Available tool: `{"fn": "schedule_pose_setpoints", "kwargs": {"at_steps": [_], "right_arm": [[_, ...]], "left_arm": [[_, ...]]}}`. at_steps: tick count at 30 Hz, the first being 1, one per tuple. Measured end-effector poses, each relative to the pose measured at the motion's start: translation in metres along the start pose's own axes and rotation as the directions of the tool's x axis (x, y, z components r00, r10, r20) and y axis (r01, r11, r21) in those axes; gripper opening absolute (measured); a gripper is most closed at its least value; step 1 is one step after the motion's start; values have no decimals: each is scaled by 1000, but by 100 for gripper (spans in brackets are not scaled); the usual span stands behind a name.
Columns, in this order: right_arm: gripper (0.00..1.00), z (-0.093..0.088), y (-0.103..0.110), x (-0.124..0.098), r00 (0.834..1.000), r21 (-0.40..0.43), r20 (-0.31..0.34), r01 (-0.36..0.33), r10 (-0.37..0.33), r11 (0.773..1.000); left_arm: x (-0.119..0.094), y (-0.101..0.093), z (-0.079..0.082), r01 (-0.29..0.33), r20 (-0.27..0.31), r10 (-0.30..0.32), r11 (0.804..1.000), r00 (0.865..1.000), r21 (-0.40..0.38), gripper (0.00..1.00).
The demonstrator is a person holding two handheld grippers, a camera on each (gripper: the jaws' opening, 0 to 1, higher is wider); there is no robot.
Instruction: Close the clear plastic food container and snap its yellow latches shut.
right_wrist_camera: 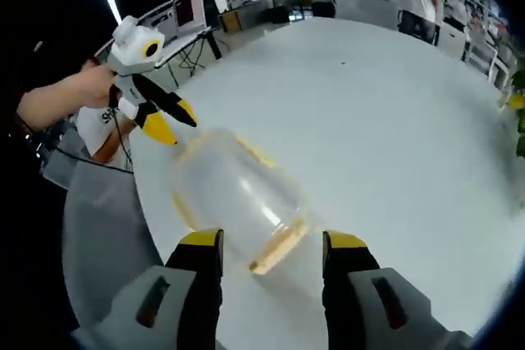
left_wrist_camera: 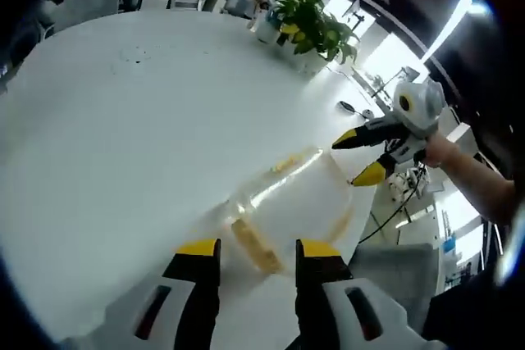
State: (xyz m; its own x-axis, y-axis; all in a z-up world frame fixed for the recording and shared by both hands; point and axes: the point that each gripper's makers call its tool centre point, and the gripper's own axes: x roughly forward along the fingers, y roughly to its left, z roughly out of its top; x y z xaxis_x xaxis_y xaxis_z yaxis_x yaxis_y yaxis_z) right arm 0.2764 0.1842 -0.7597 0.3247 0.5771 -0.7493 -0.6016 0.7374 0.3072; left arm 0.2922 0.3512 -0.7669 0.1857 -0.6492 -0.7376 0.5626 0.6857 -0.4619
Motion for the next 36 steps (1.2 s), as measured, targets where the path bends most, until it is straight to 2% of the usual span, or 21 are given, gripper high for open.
{"fn": "schedule_pose_setpoints", "kwargs": {"at_steps": [2,3,5,7,11,14,17,25,27,31,32,33,35,36], "right_arm": [[39,0,1,1,1000,24,19,-1,1,1000],[40,-3,1,1,1000,38,25,4,-5,999],[40,-6,-2,3,999,73,31,13,-16,997],[35,-13,-2,5,1000,92,20,17,-19,996],[31,-19,-2,6,999,140,38,7,-13,990],[25,-24,1,7,1000,138,26,5,-9,990],[25,-24,1,6,999,144,34,0,-5,990],[23,-24,2,7,999,114,31,-18,15,993],[22,-24,2,7,999,132,26,-24,21,991],[21,-24,3,9,999,136,17,-49,47,989],[20,-28,9,10,996,142,3,-89,90,986],[19,-36,13,15,993,186,-8,-114,118,976],[19,-37,14,21,992,222,-2,-122,126,967],[19,-35,16,23,993,206,-4,-116,119,972]], "left_arm": [[3,-2,-4,1,0,-1,1000,1000,-2,29],[4,-3,-7,-7,-1,7,1000,1000,24,29],[6,-2,-11,-13,-9,13,1000,1000,7,29],[7,-3,-8,-12,27,13,999,1000,-43,27],[12,-7,-6,-12,42,13,999,999,-29,23],[17,-7,-8,-25,39,26,999,999,-27,20],[19,-7,-7,-27,56,29,998,998,-52,18],[20,-8,-7,-38,52,40,998,998,-51,17],[20,-7,-7,-34,52,37,997,998,-66,16],[21,-6,-6,-19,56,22,998,998,-63,16],[23,-4,-3,-17,85,26,994,996,-107,15],[24,0,-4,-25,89,36,992,995,-122,15],[26,4,-1,-45,108,58,992,992,-118,15],[25,4,0,-48,108,61,992,992,-113,15]]}}
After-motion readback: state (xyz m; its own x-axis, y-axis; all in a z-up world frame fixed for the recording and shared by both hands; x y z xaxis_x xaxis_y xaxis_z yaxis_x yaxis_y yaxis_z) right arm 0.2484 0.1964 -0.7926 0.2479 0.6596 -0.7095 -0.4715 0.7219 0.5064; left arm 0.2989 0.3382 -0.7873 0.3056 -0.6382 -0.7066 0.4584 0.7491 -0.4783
